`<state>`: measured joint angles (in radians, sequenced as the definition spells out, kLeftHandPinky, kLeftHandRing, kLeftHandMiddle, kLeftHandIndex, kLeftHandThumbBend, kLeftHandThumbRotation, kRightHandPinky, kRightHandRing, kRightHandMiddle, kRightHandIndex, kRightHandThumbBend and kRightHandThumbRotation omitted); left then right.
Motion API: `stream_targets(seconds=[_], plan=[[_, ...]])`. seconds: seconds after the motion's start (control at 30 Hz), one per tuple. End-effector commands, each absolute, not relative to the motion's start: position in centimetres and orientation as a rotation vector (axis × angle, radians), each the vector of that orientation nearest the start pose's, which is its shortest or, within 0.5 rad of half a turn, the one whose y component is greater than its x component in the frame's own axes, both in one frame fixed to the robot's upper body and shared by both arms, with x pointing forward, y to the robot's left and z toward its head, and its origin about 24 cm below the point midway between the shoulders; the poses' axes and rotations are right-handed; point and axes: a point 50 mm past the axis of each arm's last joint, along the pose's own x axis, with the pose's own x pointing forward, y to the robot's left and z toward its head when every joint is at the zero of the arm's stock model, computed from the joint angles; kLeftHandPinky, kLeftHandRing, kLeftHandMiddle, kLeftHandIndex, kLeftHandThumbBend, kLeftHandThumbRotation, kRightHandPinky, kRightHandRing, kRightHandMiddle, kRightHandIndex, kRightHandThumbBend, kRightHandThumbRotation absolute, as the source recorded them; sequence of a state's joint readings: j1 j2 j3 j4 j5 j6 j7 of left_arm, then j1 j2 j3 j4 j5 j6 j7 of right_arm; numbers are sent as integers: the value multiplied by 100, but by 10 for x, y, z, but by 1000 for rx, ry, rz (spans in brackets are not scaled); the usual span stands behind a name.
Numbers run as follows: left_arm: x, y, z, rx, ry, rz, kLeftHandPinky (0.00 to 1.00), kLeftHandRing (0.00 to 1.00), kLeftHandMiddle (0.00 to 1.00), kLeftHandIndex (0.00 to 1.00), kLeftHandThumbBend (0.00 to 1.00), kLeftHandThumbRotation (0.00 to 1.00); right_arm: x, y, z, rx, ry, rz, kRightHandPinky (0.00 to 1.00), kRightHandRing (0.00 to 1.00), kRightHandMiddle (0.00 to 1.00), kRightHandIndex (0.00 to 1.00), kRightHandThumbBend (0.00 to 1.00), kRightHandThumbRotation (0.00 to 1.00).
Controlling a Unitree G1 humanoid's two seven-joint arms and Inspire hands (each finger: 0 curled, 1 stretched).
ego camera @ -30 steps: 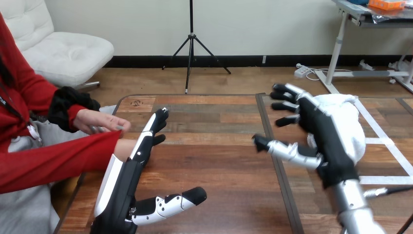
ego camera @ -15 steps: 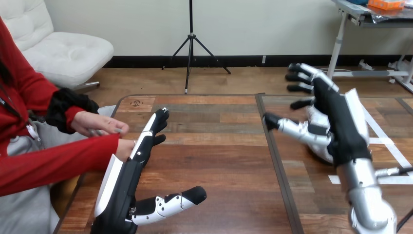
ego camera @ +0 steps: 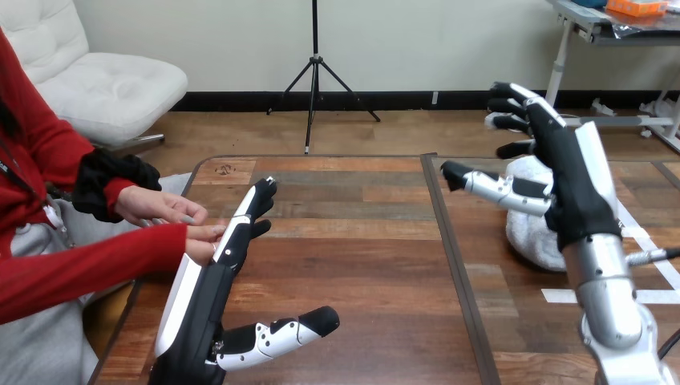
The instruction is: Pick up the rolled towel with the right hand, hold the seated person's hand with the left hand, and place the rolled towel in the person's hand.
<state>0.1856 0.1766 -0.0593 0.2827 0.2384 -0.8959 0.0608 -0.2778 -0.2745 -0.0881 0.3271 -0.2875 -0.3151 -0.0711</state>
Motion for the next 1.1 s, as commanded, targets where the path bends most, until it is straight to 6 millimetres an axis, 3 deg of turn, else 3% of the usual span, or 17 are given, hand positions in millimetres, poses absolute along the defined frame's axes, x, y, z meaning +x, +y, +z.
stream_targets(seconds=[0.0, 0.3, 0.77, 1.07], plan=[[196, 163, 29, 335, -482, -152, 87, 93, 95, 95, 100, 55, 319, -205, 121, -571, -386, -107, 66, 83, 84, 87, 100, 42], [196, 163, 29, 330, -486, -157, 87, 93, 95, 95, 100, 55, 331, -211, 129, -623, -331, -136, 66, 83, 85, 88, 100, 43], [196, 162, 30, 335, -489, -158, 87, 93, 94, 95, 100, 55, 358, -230, 146, -791, -217, -165, 63, 81, 84, 91, 100, 54], [195, 162, 30, 334, -488, -160, 87, 93, 94, 95, 100, 55, 375, -241, 156, -874, -125, -194, 61, 75, 83, 91, 100, 56]])
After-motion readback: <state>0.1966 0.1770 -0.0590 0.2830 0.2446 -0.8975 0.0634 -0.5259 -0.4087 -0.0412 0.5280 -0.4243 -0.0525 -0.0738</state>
